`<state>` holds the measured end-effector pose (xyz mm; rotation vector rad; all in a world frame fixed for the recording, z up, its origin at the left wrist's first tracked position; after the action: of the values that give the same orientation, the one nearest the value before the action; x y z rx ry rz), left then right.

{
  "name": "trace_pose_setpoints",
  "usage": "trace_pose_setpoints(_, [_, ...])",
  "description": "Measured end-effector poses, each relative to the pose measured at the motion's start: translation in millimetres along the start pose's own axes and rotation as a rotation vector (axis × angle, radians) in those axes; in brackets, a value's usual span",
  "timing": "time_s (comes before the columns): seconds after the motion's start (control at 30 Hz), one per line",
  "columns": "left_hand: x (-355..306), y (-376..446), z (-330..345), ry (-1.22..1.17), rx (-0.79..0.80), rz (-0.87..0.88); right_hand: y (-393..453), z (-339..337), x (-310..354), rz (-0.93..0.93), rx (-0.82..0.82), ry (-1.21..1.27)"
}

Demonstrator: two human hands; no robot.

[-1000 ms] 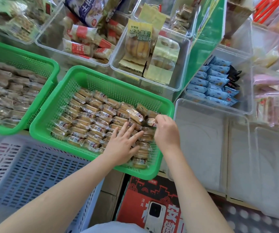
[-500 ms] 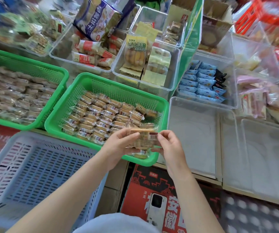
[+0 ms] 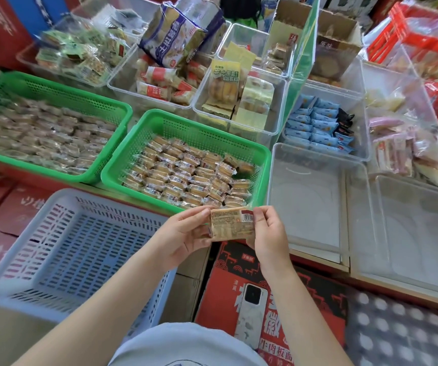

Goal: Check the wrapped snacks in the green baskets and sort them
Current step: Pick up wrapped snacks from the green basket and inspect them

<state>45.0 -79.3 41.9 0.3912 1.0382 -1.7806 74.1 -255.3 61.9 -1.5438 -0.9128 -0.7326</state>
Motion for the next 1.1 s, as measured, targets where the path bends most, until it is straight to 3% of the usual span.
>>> trace_pose_setpoints(0.3, [13.6,-18.6,-19.3,0.106,-0.142,0.005,-20.3,11.3,-3.8,0.077,0.128,0.133])
trace_pose_setpoints(0.47, [5.0,-30.0,-14.9,0.172,-0.198,0.116,-26.4,12.7,-6.9,0.163,0.057,0.286])
trace_pose_setpoints(0.67, [-10.4,-50.2,-9.5,0.945,-0.164,0.496,-23.5,17.6,-16.9,0.285,0.056,0.470])
trace_pose_setpoints(0.77, [-12.9,-51.9,-16.9,1.133,-0.174,0.725,-24.4,24.8,-20.7,0.308,0.057,0.475])
trace_pose_setpoints(0.87, [-17.4,-50.3,-19.5,1.111,-0.164,0.747,-24.8,28.3,-23.7,0.305,0.048,0.411])
trace_pose_setpoints(0.97, [-16.5,-44.5,-24.4,0.947,-0.189,0.588,-25.2,29.0,-22.2,0.272,0.025,0.295])
trace_pose_setpoints(1.1, [-13.2,-37.4,-34.7,0.609,-0.250,0.391,-27.2,34.6,-19.1,0.191,0.117,0.053])
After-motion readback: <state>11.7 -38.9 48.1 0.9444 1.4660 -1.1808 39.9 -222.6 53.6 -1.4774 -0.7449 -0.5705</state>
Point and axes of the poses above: each hand's wrist, its own y-axis towards the middle knuckle, its own z-axis out of the palm, x = y × z, the point moved 4 cm from there along y, towards the middle knuckle, and after that the axes turned 7 degrees about z, right-handed, at the moved point
